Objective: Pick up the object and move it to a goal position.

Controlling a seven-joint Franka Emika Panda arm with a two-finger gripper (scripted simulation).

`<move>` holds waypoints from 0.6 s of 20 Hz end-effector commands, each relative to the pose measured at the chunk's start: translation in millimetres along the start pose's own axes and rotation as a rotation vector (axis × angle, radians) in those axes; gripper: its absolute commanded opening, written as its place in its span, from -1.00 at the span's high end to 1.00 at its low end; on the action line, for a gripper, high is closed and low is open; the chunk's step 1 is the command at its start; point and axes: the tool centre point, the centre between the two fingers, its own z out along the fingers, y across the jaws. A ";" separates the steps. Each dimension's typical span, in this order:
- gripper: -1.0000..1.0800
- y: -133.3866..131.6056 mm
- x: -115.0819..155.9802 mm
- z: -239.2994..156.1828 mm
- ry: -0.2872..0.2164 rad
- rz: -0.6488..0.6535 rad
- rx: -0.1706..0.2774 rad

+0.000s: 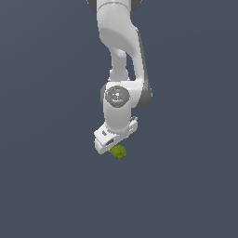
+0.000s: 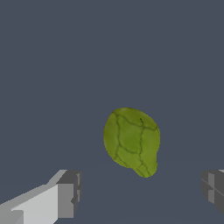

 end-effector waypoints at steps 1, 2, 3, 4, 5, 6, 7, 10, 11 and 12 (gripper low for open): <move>-0.92 1.8 2.1 4.0 0.003 -0.040 0.000; -0.92 2.3 2.7 5.3 0.004 -0.051 0.000; -0.92 2.8 3.2 6.4 0.005 -0.062 0.001; -0.92 3.2 3.6 7.4 0.006 -0.071 0.001; -0.92 3.5 4.0 8.2 0.007 -0.078 0.001; -0.92 3.8 4.3 8.9 0.007 -0.084 0.001; -0.92 4.0 4.5 9.4 0.008 -0.089 0.001; -0.92 4.3 4.8 10.1 0.008 -0.095 0.001; -0.92 4.1 4.5 9.9 0.007 -0.091 0.001; -0.92 4.1 4.5 10.3 0.007 -0.091 0.001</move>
